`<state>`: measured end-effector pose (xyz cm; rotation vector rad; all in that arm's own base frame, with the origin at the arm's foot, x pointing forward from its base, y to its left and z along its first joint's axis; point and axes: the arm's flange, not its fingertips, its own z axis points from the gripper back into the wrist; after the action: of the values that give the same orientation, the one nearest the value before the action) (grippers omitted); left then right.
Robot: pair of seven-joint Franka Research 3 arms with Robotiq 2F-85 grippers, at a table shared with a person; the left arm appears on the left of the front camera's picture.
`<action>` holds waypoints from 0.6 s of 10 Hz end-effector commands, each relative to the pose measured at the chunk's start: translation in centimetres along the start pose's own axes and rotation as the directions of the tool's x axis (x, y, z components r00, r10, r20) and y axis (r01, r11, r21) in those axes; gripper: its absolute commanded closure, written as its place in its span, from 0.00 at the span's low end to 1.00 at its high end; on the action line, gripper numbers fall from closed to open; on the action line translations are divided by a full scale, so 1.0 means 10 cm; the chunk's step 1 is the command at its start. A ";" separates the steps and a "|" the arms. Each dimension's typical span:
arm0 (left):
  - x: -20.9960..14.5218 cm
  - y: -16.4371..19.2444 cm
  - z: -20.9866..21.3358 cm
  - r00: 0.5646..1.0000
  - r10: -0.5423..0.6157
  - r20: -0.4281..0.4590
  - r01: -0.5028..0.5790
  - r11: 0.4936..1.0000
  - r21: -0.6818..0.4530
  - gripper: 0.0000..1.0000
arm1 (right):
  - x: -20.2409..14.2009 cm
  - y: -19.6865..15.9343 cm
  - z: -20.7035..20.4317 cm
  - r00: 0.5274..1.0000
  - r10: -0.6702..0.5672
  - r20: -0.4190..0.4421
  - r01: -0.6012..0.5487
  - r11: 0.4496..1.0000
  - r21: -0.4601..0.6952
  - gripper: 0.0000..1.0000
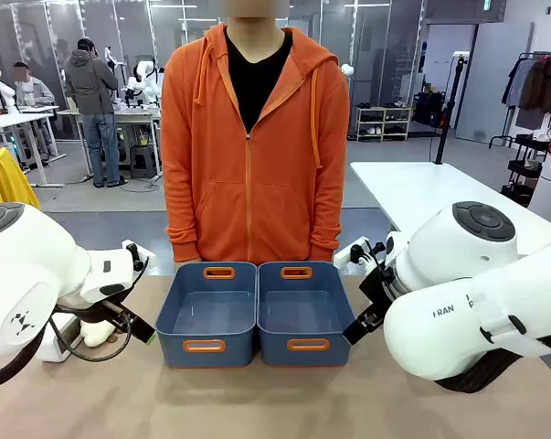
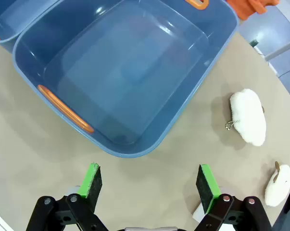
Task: Sort the digital clocks into the basket.
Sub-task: Pick up the Digital clock from the table and place it into the empty Plastic storage basket.
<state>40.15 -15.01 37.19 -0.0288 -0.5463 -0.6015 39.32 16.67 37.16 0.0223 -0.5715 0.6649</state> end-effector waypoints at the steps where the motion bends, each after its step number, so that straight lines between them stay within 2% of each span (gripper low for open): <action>1: 0.00 0.00 0.00 1.000 0.000 0.000 0.000 1.000 0.000 0.00 | 0.00 0.00 0.00 1.000 0.000 0.000 0.000 1.000 0.000 0.00; 6: 0.00 0.00 0.00 1.000 0.000 0.000 0.000 1.000 0.000 0.00 | 0.00 0.00 0.00 1.000 0.000 0.000 0.000 1.000 0.000 0.00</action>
<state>40.14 -15.05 37.19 -0.0288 -0.5463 -0.6024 39.32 16.67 37.16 0.0213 -0.5716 0.6668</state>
